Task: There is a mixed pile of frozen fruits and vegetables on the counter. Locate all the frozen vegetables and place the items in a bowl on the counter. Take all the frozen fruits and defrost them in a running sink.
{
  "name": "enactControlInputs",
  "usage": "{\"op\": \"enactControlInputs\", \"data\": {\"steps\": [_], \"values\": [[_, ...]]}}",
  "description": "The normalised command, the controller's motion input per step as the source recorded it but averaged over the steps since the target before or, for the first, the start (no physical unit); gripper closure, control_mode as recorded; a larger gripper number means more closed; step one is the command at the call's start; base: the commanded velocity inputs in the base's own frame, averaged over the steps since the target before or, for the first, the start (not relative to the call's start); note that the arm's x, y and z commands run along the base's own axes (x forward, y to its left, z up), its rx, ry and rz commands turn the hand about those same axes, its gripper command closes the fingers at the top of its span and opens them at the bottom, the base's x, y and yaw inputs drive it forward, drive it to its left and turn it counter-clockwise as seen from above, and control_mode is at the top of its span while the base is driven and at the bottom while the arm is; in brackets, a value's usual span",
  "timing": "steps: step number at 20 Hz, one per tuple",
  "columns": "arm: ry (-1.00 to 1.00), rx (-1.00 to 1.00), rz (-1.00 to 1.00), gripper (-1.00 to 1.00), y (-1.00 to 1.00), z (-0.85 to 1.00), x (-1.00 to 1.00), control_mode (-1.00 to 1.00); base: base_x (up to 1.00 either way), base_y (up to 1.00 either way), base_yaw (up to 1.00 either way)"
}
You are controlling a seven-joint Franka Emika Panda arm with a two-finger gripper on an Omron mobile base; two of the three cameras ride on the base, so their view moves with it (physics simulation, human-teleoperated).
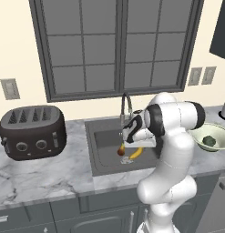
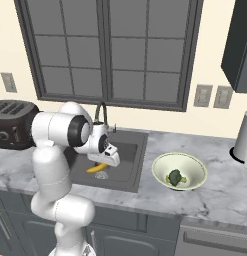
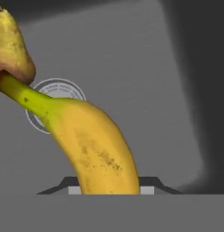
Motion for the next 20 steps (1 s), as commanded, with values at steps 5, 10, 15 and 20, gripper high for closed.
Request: {"op": "enactControlInputs", "data": {"steps": [5,10,15,20], "values": [[-0.03,0.0,0.0,1.0,-0.05,-0.41,0.36,-1.0,0.0,0.0,0.0],[-0.07,0.0,0.0,1.0,-0.2,-0.32,0.55,-1.0,0.0,0.0,0.0],[-0.06,0.0,0.0,1.0,-0.21,-0.23,0.58,-1.0,0.0,0.0,0.0],[0.01,0.0,0.0,1.0,-0.19,-0.41,0.7,-1.0,0.0,0.0,0.0]]}}
